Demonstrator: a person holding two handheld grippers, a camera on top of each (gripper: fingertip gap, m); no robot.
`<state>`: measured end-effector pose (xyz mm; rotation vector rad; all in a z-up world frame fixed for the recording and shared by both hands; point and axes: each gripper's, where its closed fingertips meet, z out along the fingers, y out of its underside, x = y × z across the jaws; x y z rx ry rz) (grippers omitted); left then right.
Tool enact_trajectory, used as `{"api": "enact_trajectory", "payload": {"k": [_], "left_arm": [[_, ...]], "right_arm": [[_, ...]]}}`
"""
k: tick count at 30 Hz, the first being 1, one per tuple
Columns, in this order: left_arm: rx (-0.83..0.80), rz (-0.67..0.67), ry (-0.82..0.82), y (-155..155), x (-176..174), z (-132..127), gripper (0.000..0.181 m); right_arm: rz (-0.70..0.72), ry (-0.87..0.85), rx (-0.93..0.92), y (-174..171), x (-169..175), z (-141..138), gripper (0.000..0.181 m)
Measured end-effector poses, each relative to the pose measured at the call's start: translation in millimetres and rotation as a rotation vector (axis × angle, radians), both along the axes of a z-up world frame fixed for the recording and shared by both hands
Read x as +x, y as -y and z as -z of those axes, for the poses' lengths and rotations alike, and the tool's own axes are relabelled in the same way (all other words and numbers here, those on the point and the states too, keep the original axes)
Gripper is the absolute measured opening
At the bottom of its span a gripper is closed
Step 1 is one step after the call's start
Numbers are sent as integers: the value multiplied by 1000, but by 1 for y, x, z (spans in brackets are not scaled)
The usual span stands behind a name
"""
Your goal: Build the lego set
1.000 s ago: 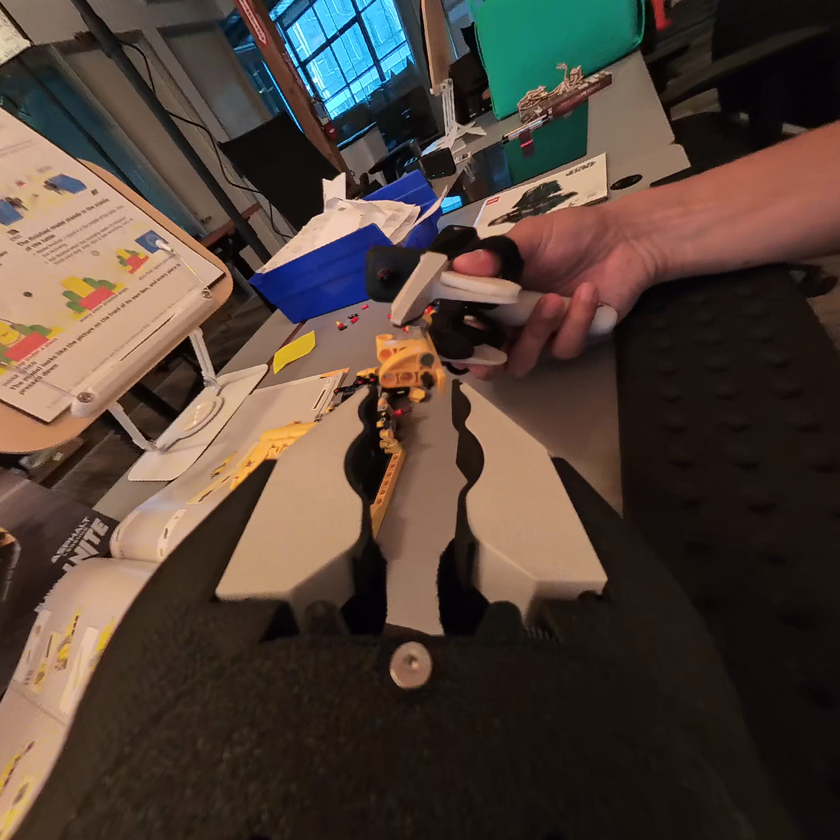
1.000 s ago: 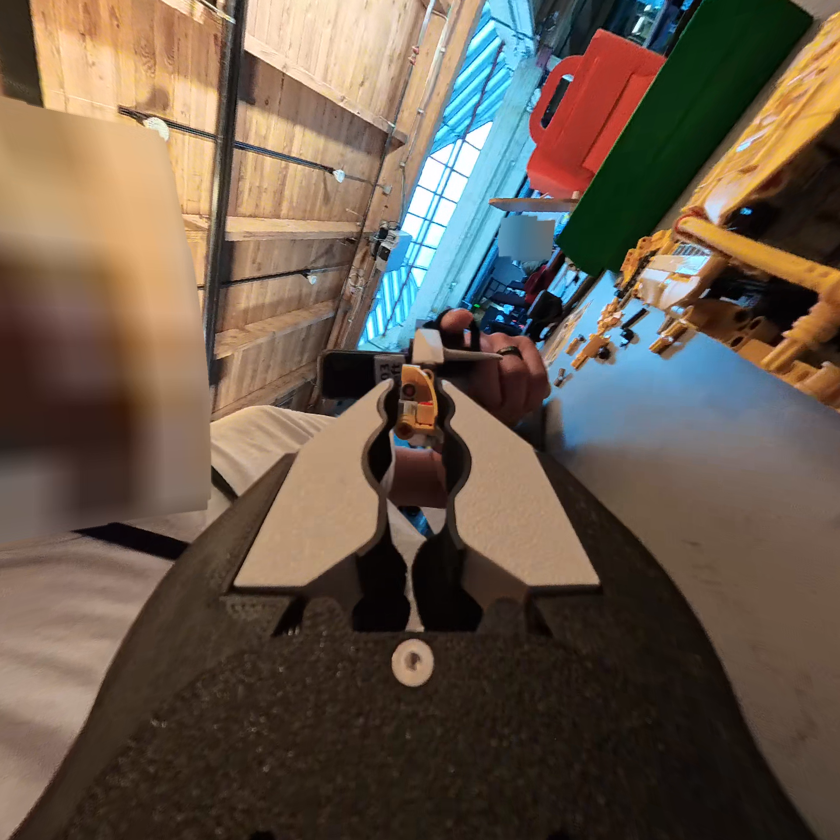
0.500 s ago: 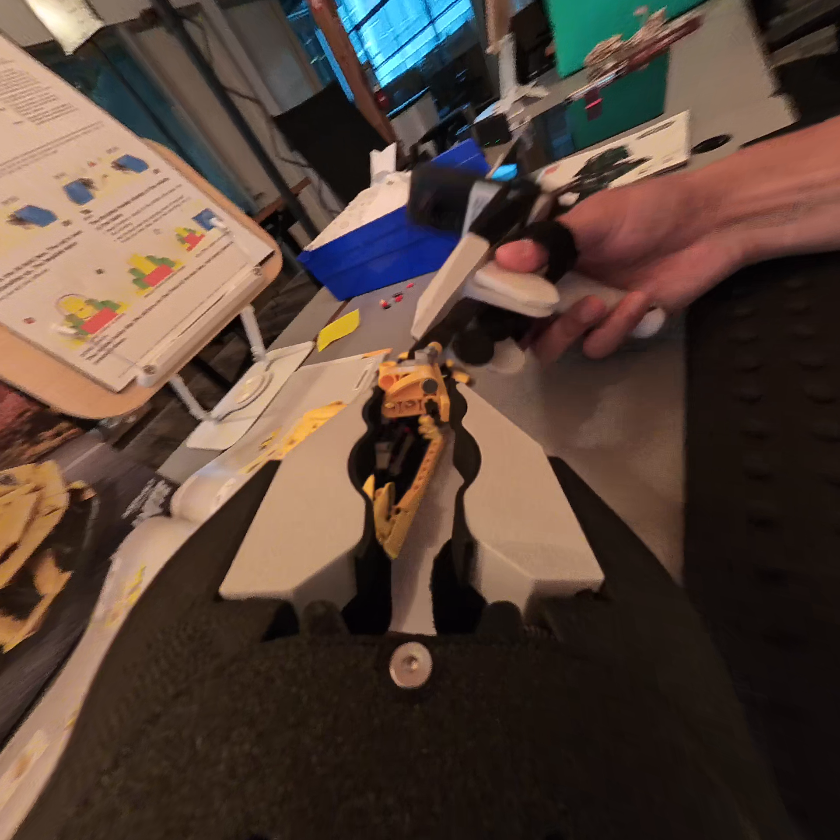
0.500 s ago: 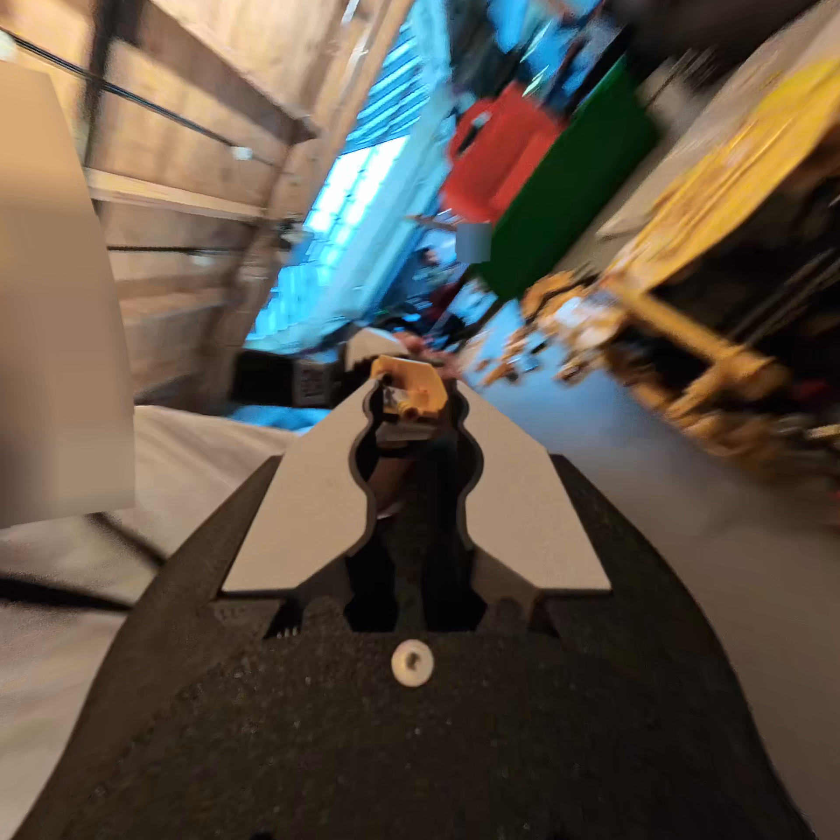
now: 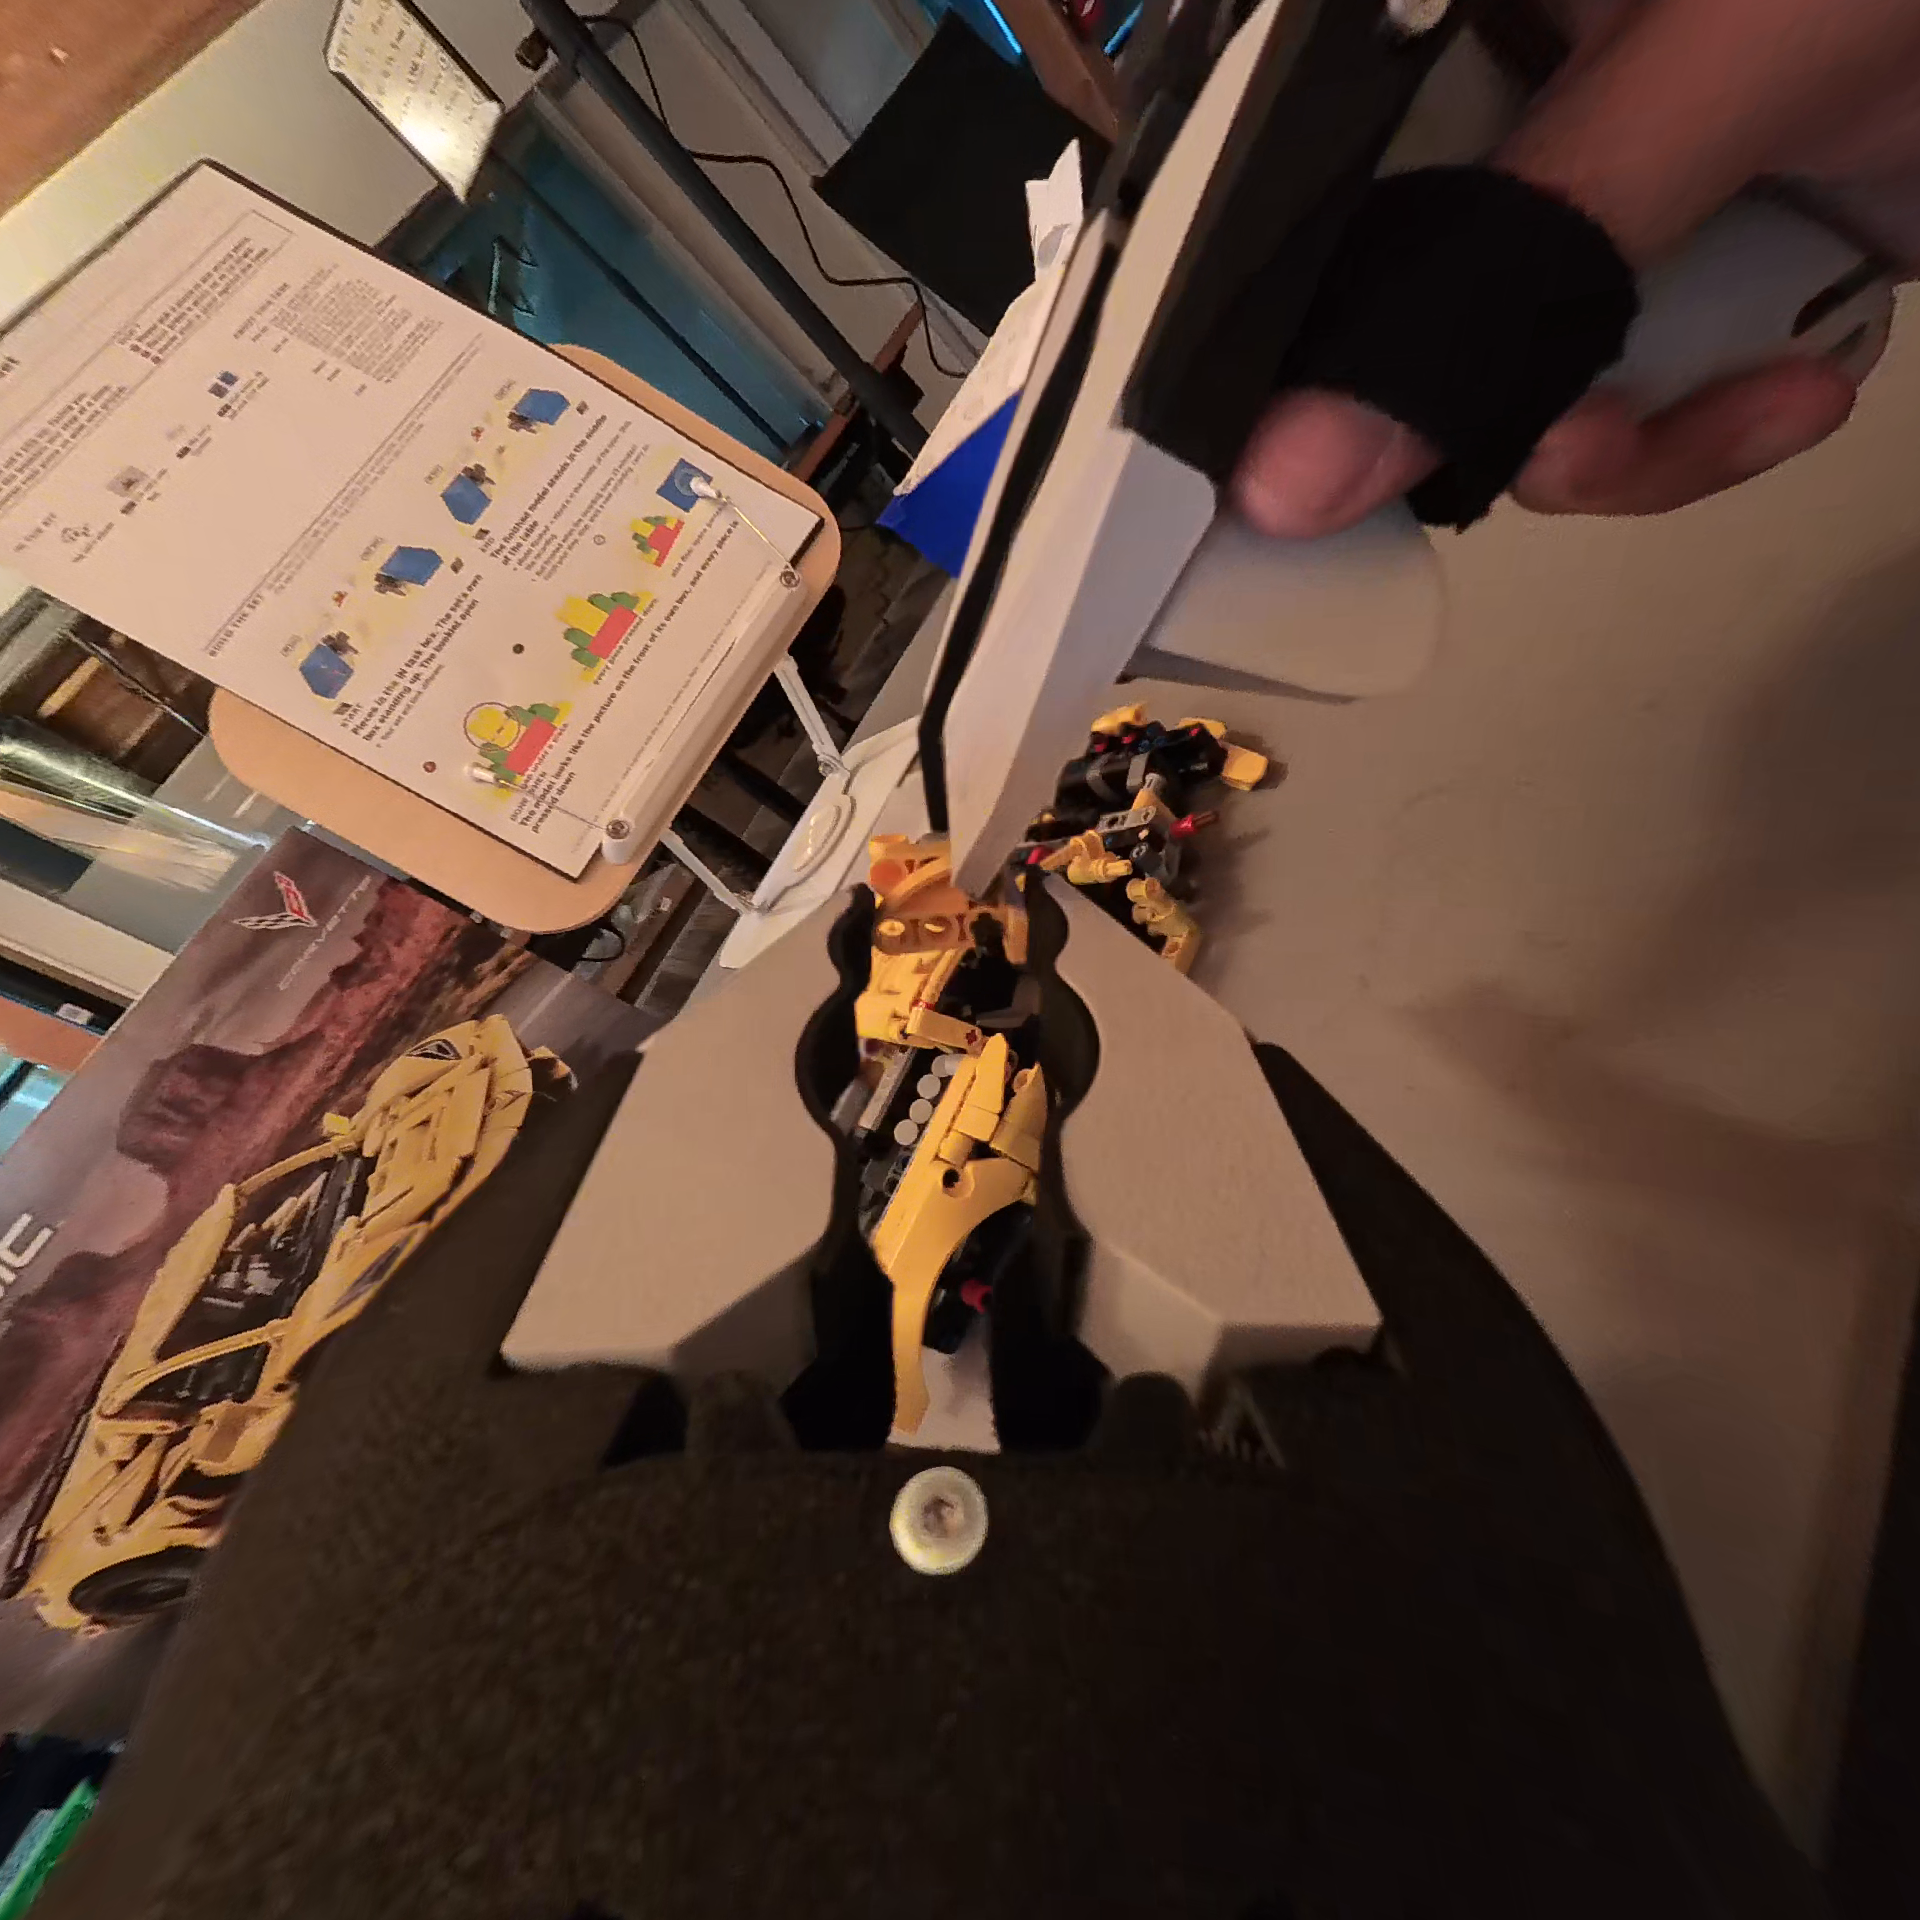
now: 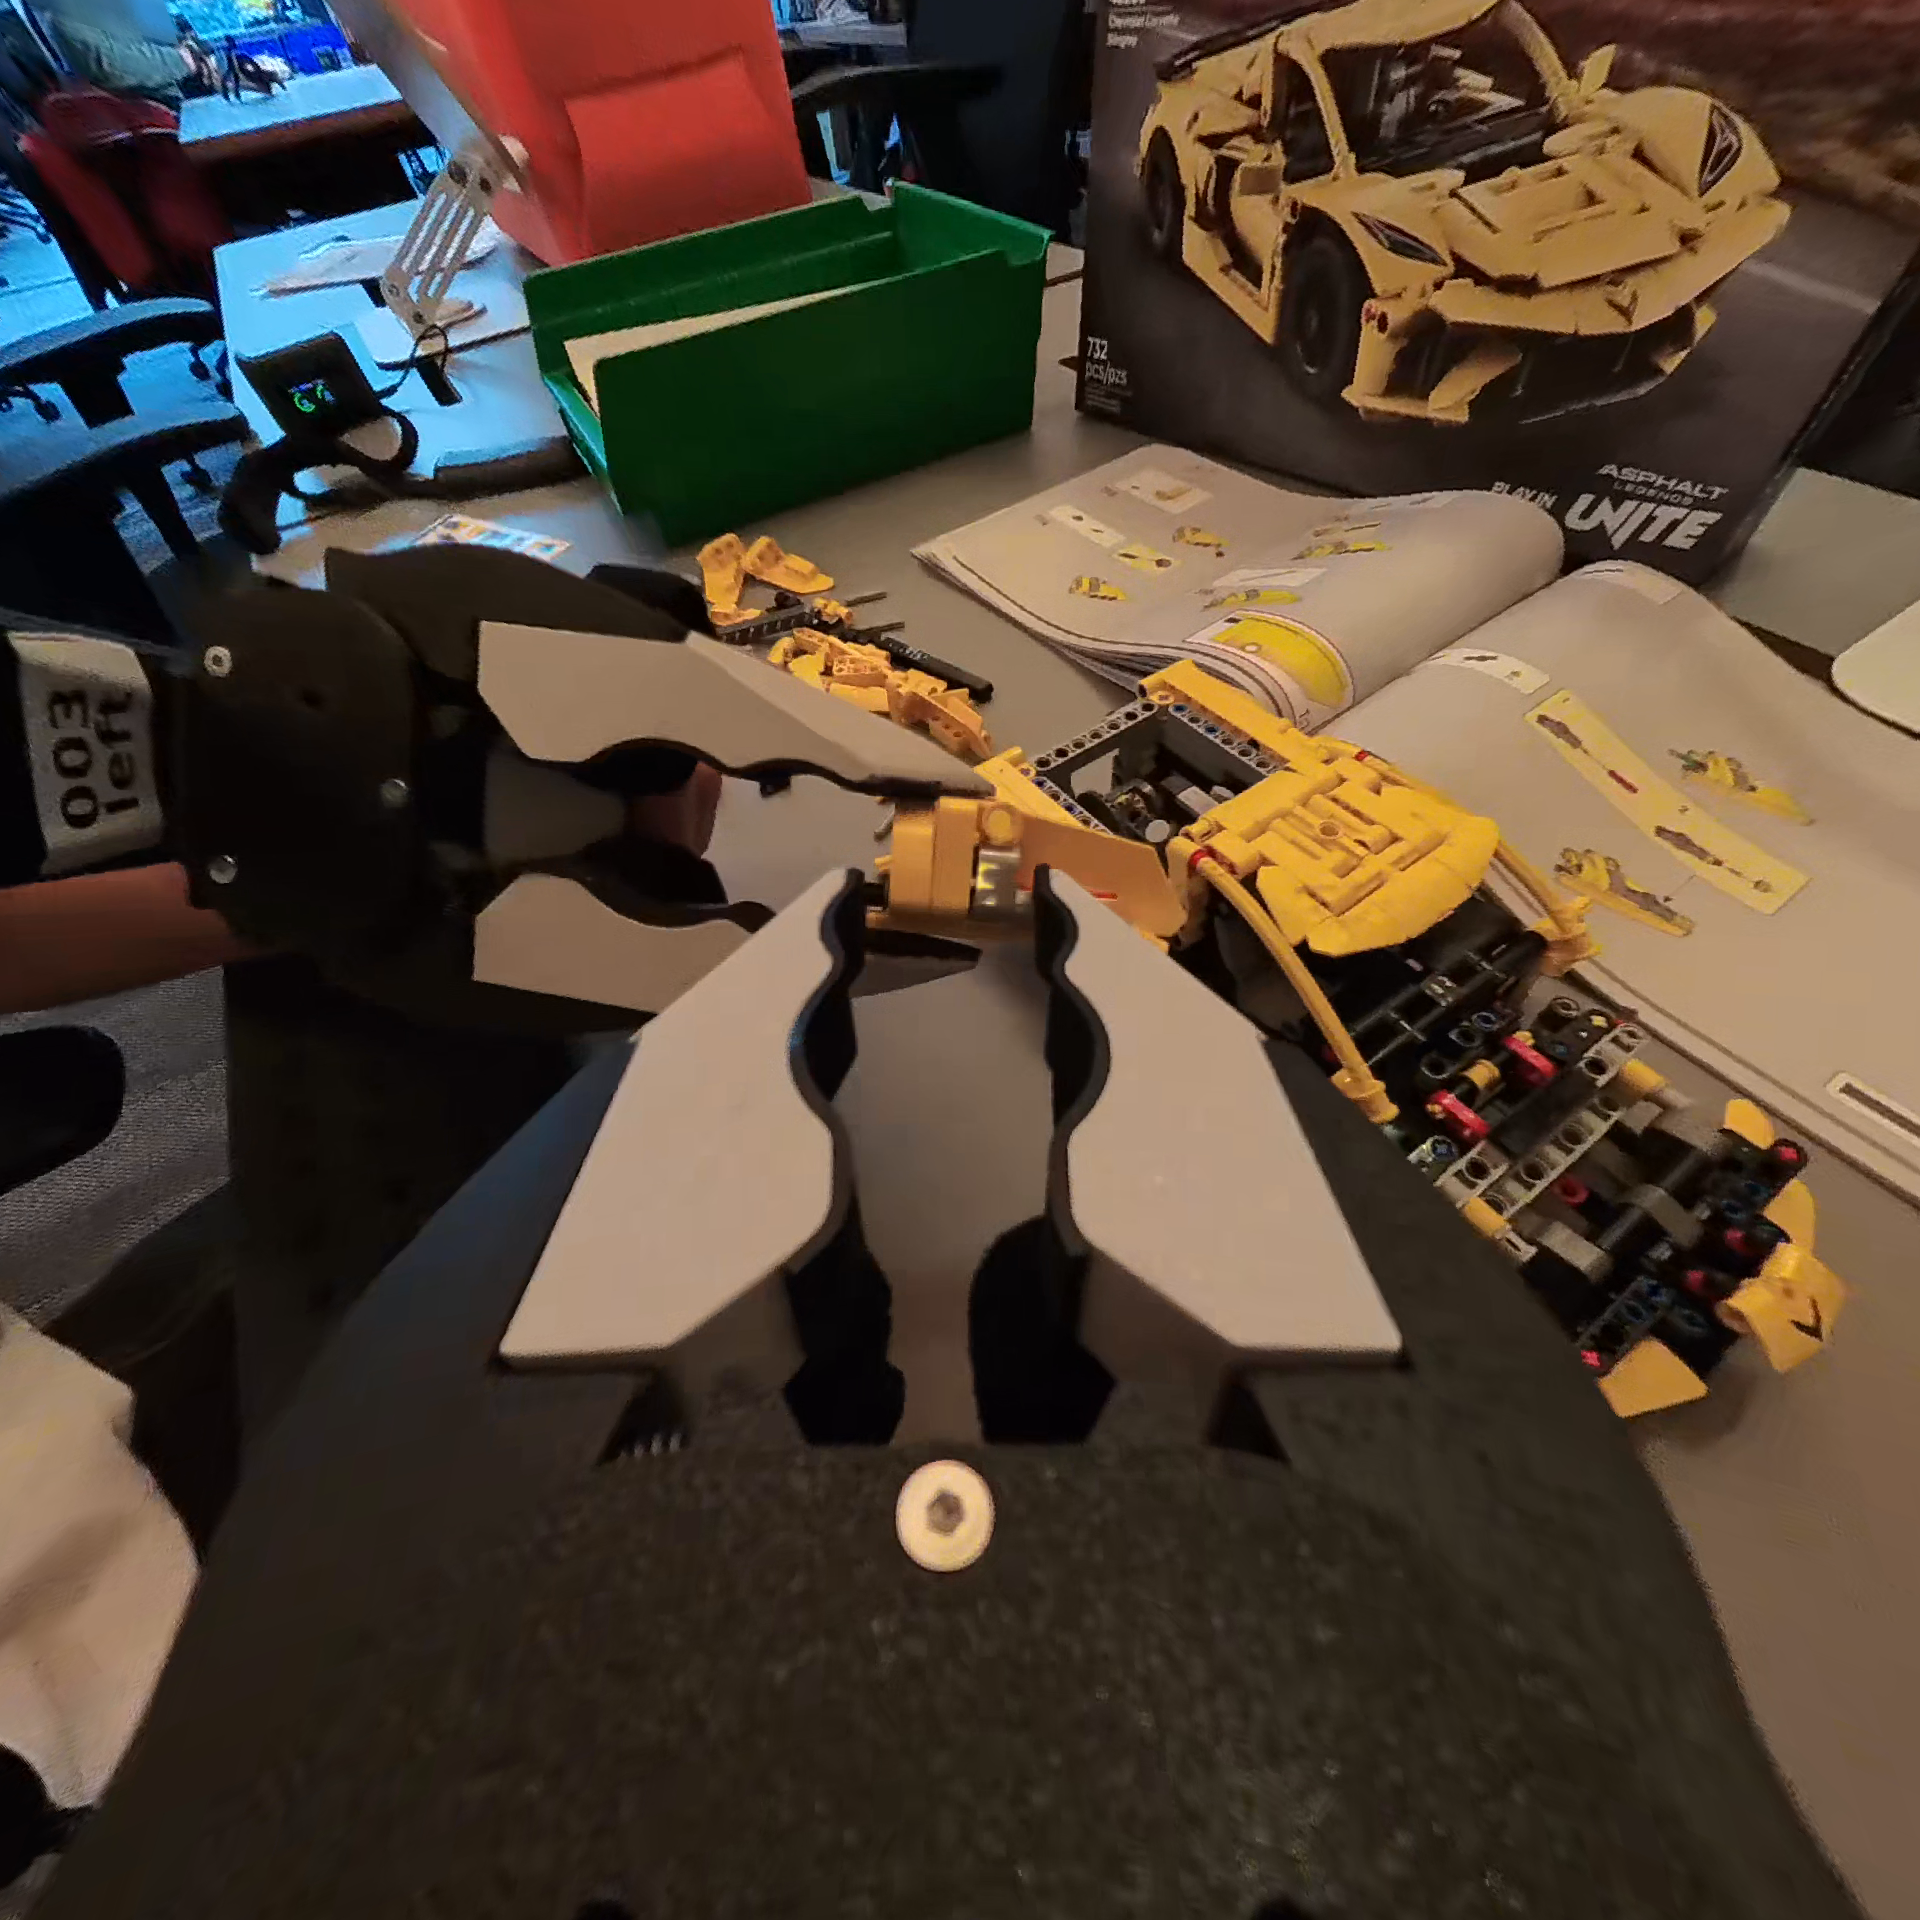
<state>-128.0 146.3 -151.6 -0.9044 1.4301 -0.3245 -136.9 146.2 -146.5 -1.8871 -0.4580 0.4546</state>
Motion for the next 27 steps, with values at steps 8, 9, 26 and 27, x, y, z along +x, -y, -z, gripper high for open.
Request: {"api": "enact_trajectory", "payload": {"k": [8,9,26,27], "left_arm": [[41,-8,-3,3,1,0,28],[49,-11,-4,3,1,0,28],[29,-16,5,0,6,-1,28],[37,-22,9,-1,5,-2,28]], "right_arm": [[-11,98,12,-1,0,3,25],[-13,94,7,-1,0,4,25],[-53,-11,30,5,10,-6,35],[-45,-14,21,5,16,-6,43]]}}
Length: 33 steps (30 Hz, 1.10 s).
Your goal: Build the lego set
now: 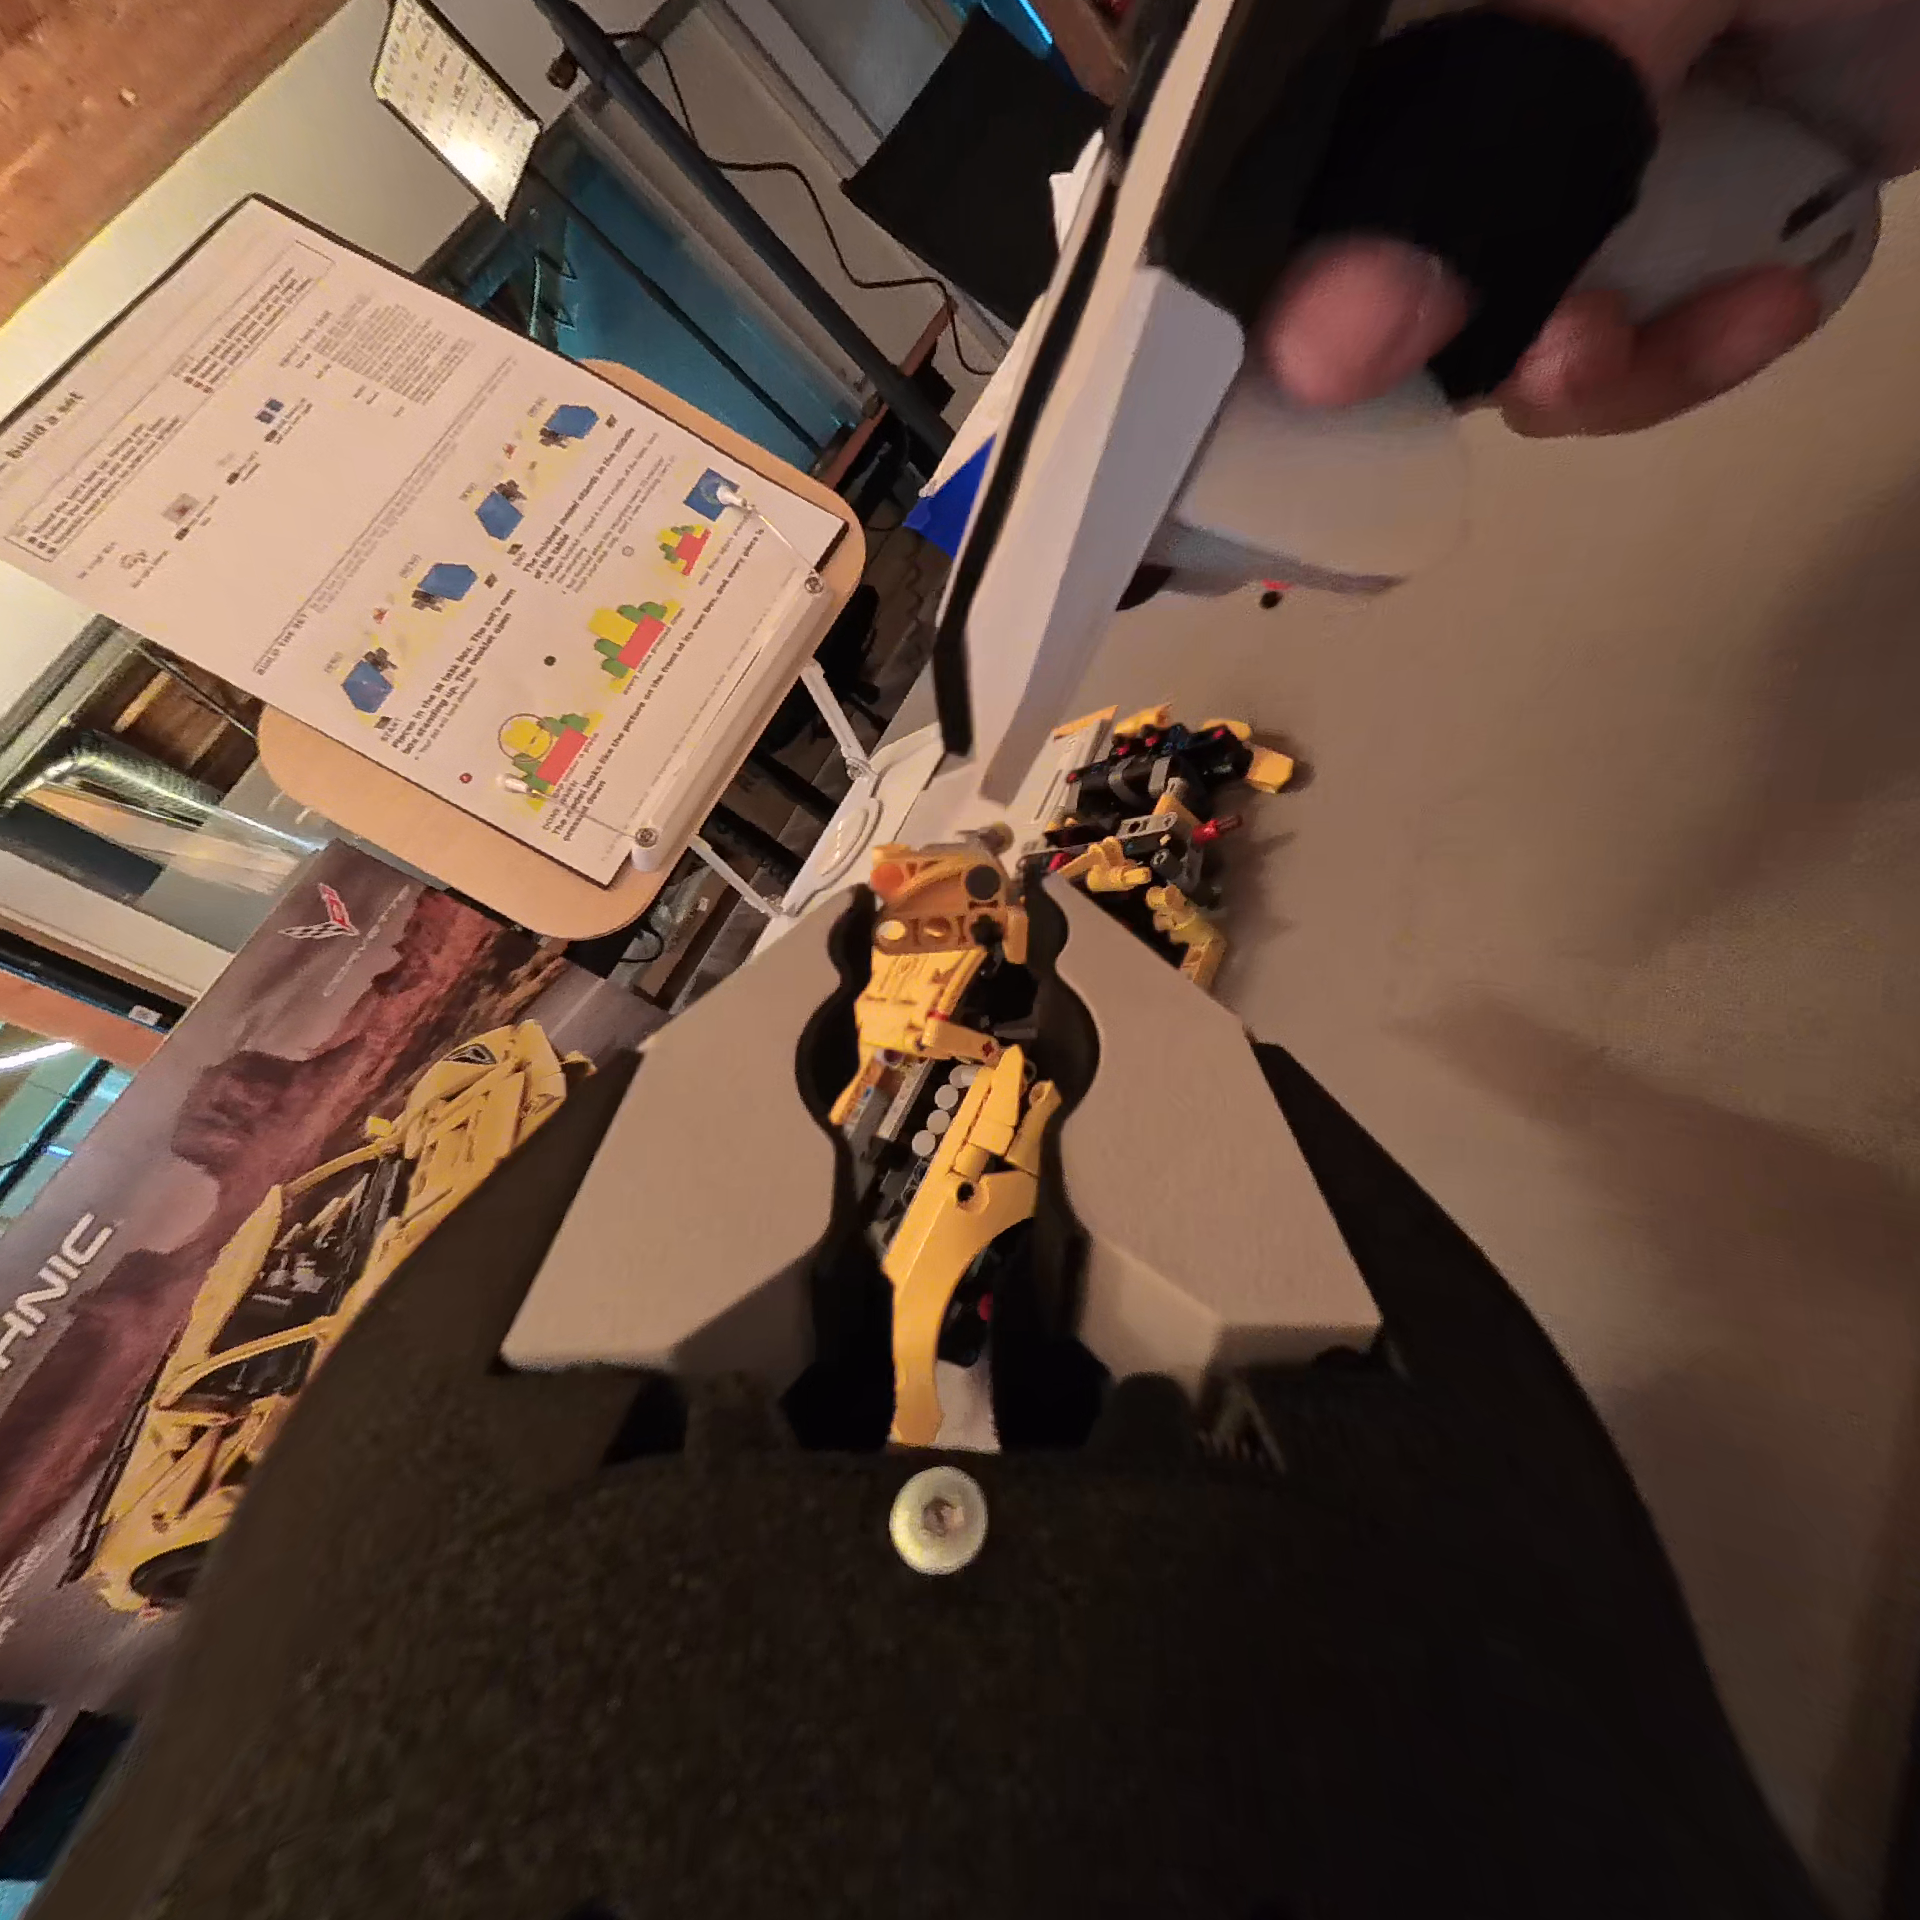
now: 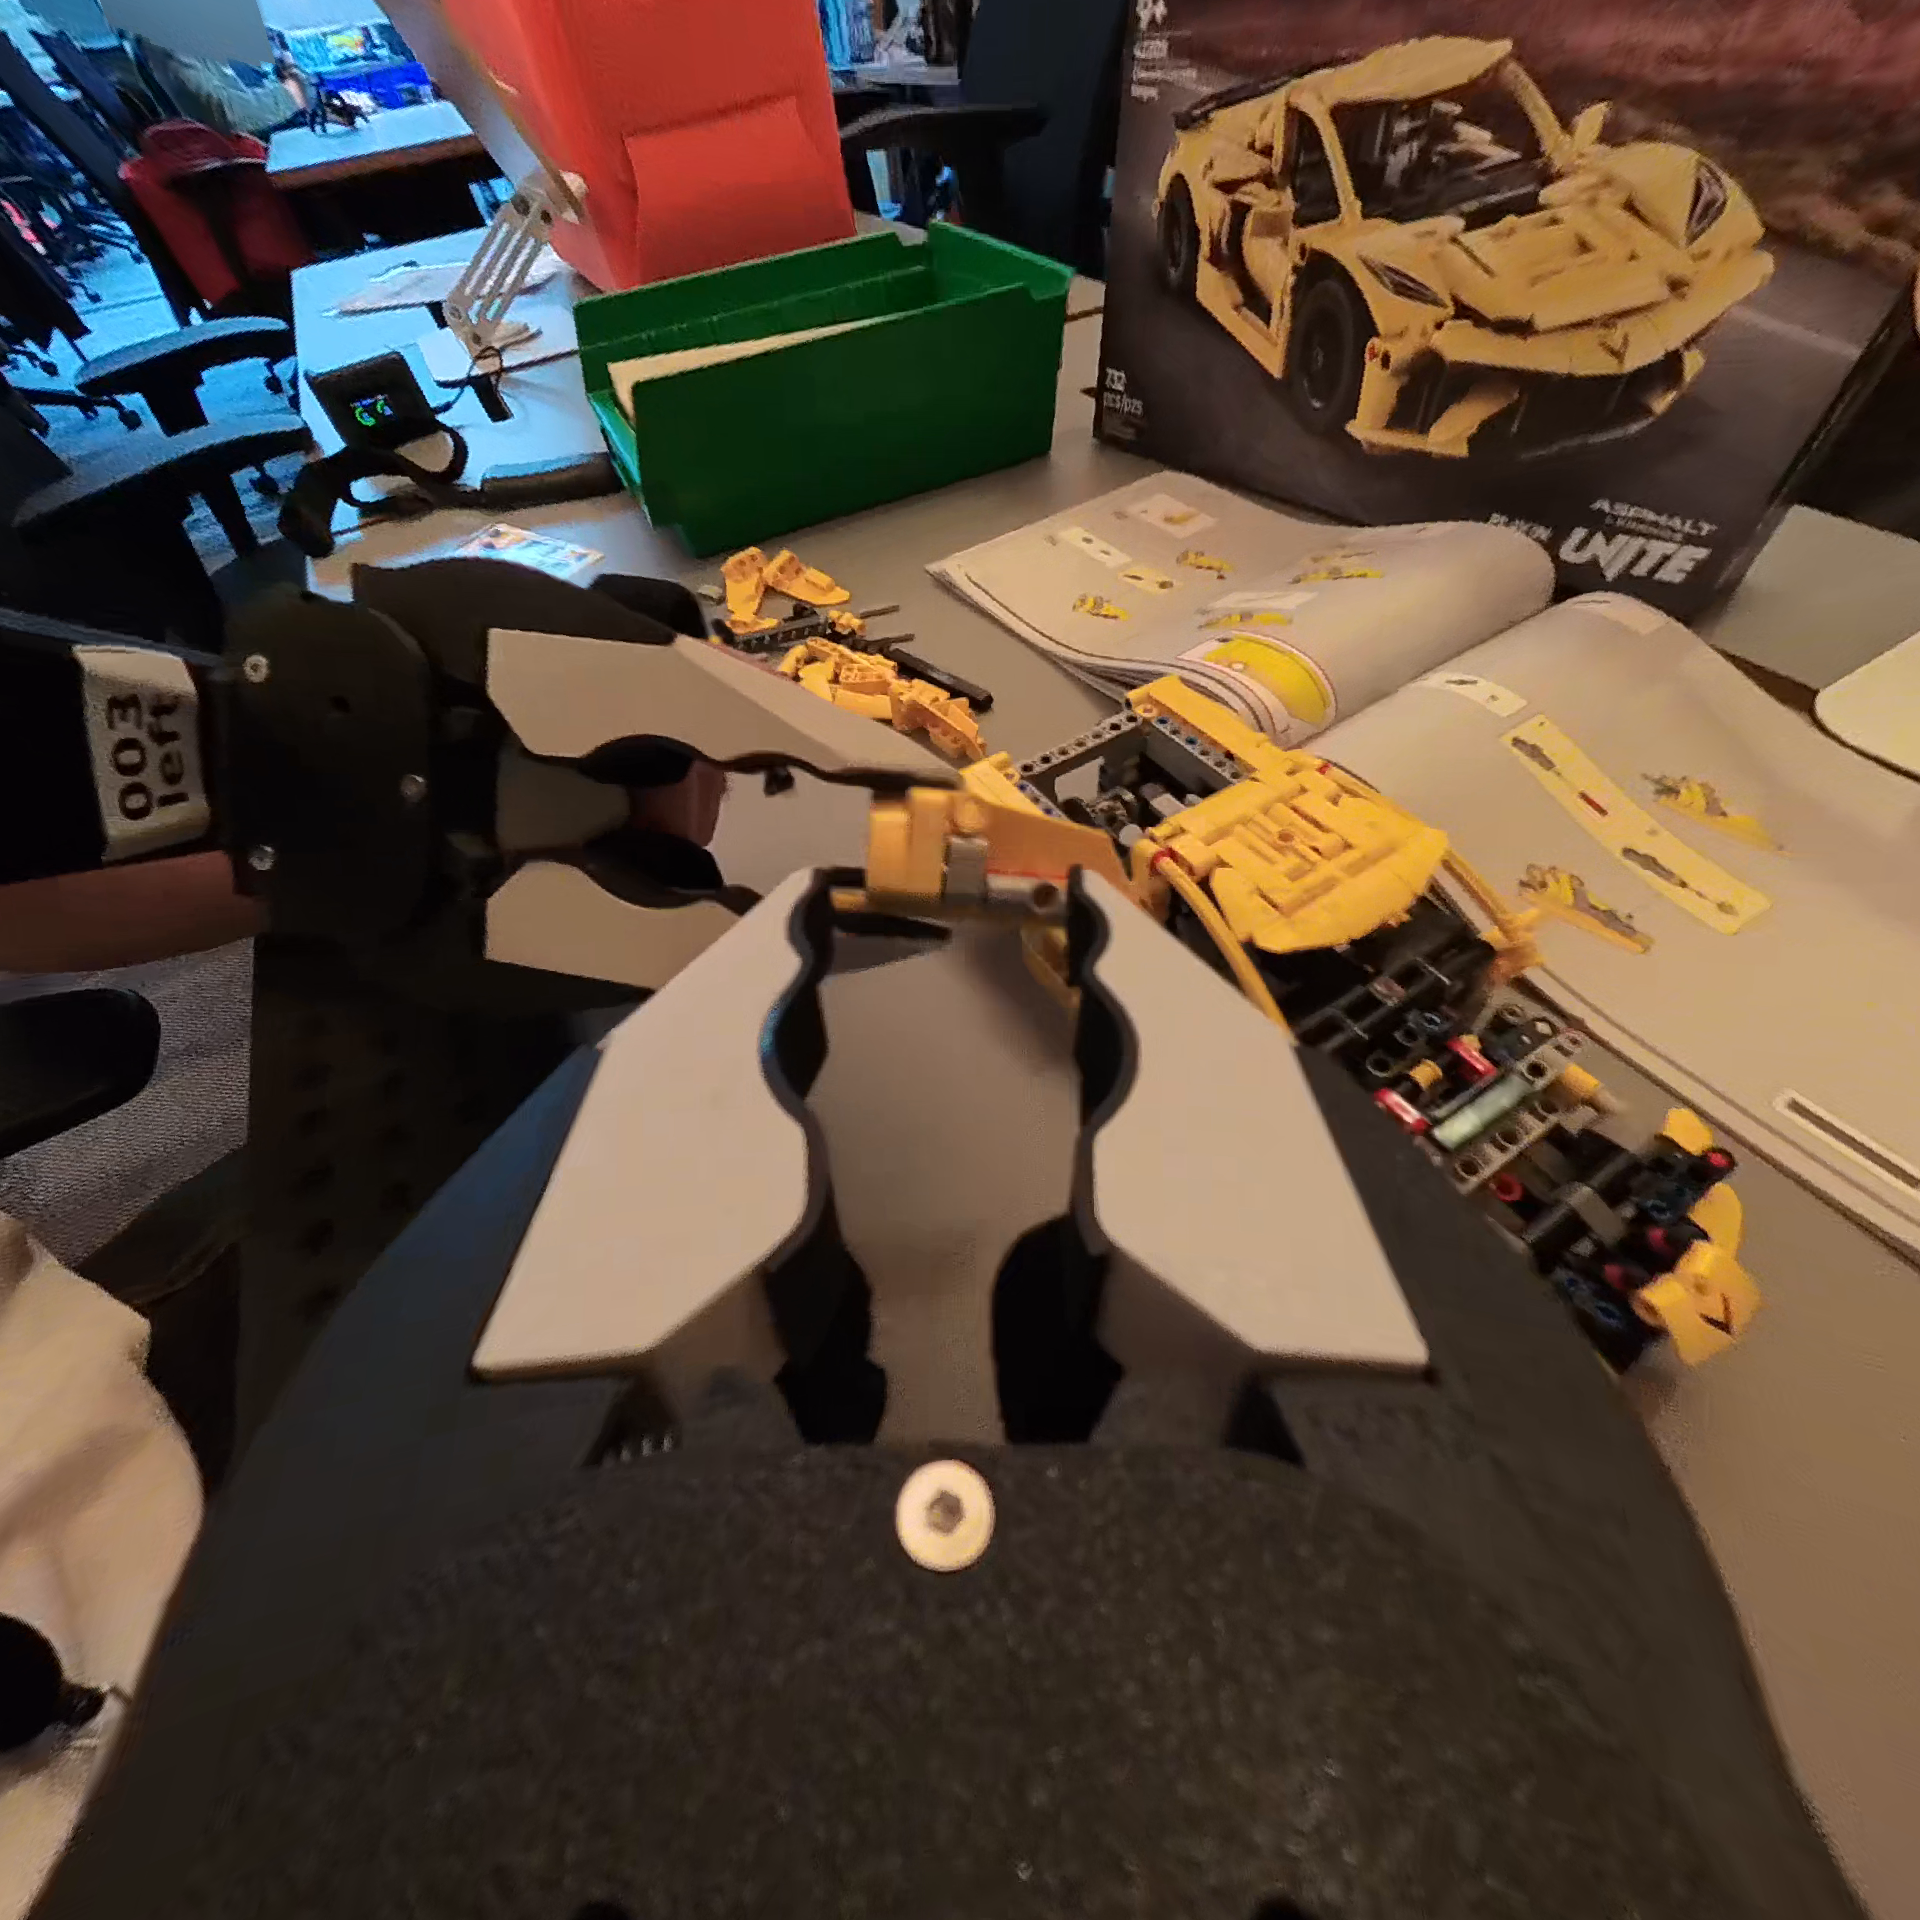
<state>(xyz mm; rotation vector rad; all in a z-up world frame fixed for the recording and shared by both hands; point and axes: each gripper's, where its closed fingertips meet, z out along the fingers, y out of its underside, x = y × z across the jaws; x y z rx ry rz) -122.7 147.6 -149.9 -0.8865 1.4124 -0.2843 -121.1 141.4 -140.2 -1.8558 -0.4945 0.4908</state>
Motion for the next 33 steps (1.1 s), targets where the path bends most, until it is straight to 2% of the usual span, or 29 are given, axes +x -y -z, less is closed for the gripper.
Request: {"api": "enact_trajectory", "payload": {"k": [4,8,11,15,20,21,22,24,26,27,29,31,33], "left_arm": [[7,6,38,2,-2,-7,28],[36,4,47,3,-2,-10,29],[42,5,54,4,-2,-11,29],[33,4,66,3,-2,-13,29],[23,17,74,5,-1,-14,28],[11,22,63,6,0,-12,28],[7,17,56,5,1,-10,28],[34,13,67,5,1,-14,28],[35,31,100,8,-1,-20,28],[37,26,105,8,-2,-21,28],[57,21,122,7,-4,-24,28],[56,34,141,9,-5,-28,28],[66,62,150,15,-6,-30,29]], "right_arm": [[-27,-97,-85,-3,4,11,73],[-63,-230,-91,-5,-6,8,65],[-26,-177,-47,-7,-2,6,55],[-3,-110,-1,-8,-2,3,54],[-11,-128,1,-7,-4,3,54],[-91,-136,8,1,-14,1,22],[-89,-160,1,2,-18,-1,6],[-48,-71,71,0,-16,-2,0],[-6,-58,115,0,-10,-12,14],[1,-71,135,1,-5,-17,27],[-20,-120,76,0,2,-14,35],[-92,-276,-77,0,1,0,63],[-219,-561,-223,4,-9,3,72]]}}
